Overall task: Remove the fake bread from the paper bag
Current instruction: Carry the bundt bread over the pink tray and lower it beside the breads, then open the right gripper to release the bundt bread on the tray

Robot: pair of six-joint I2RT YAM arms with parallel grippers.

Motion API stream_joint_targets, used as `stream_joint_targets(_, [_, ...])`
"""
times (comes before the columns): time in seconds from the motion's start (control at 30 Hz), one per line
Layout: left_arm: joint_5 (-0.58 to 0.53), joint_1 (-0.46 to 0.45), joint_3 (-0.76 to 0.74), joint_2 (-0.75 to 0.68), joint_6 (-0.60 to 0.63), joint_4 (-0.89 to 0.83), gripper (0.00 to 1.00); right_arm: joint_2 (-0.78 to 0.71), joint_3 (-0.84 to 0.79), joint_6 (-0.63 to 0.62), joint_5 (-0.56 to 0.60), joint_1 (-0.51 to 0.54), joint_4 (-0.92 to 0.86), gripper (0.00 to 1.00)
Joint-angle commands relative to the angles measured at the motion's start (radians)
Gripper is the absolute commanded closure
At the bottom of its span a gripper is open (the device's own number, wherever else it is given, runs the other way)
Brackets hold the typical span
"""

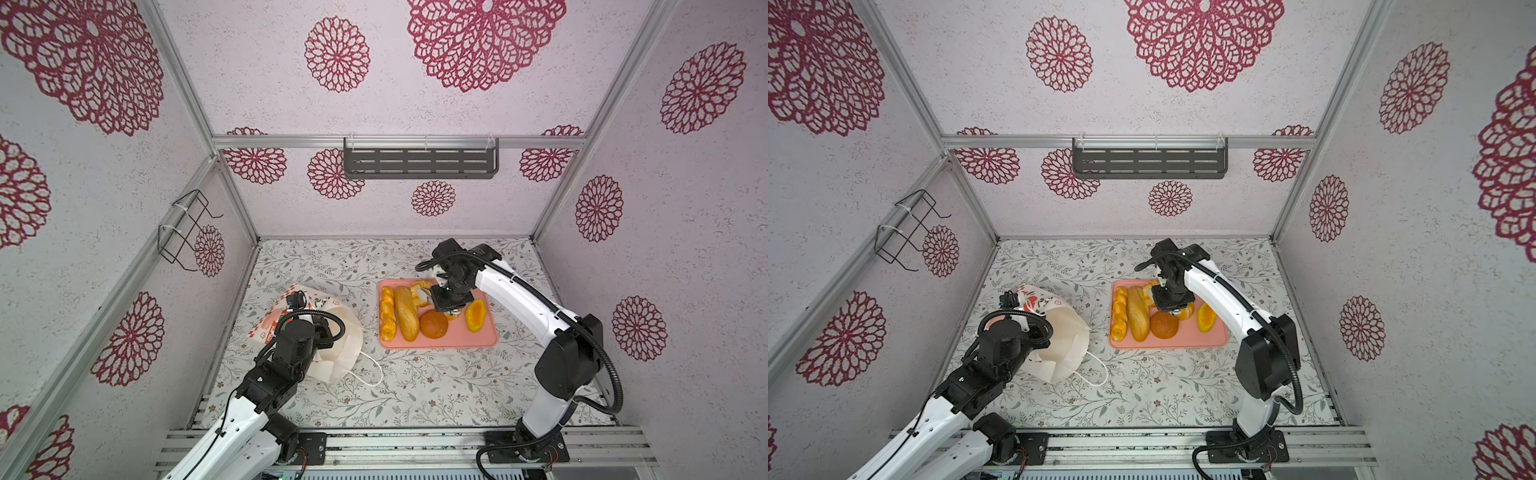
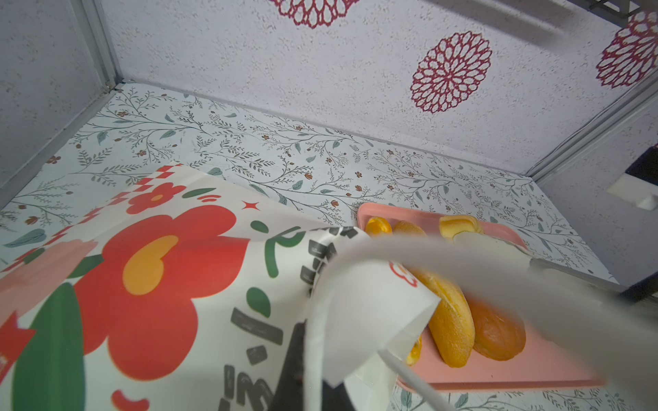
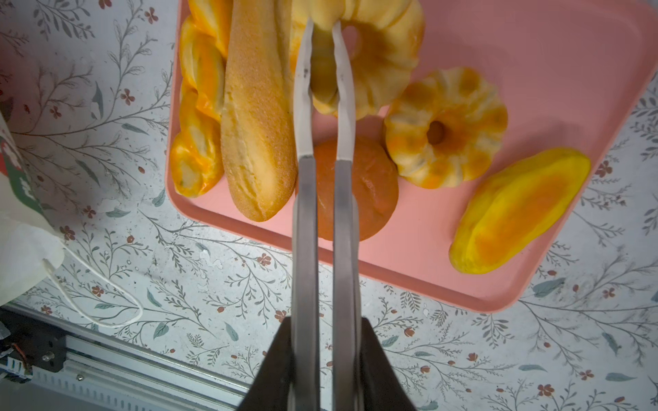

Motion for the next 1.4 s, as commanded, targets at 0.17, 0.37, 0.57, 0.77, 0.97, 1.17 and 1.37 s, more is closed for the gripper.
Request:
stream_joint_targets(0.17, [-0.007,0.003,0.022,0.008,0.022,0.025,1.00,0.035,0.103,-0.056,0.094,-0.009,-0.124,1.00])
stream_joint_targets(0.37, [-0.001,0.003,0.020,0.019,0.026,0.035,1.00,0.034,0.094,-0.054,0.150,-0.014,-0.160,1.00])
stream_joint_targets(0.57, [0.008,0.004,0.017,0.028,0.019,0.049,1.00,0.057,0.113,-0.059,0.162,-0.017,-0.179,1.00])
stream_joint_targets(0.77, [0.013,0.004,0.020,0.031,0.020,0.049,1.00,0.073,0.154,-0.061,0.158,-0.017,-0.175,0.81])
stream_joint_targets(0.97, [0.017,0.004,0.026,0.039,0.020,0.046,1.00,0.077,0.167,-0.065,0.153,-0.017,-0.168,0.68])
stream_joint_targets(1.17, [0.019,0.004,0.028,0.039,0.019,0.043,1.00,0.086,0.173,-0.068,0.154,-0.017,-0.165,0.62])
stream_joint_targets(1.37, [0.022,0.004,0.025,0.040,0.018,0.042,1.00,0.088,0.178,-0.068,0.154,-0.017,-0.166,0.60])
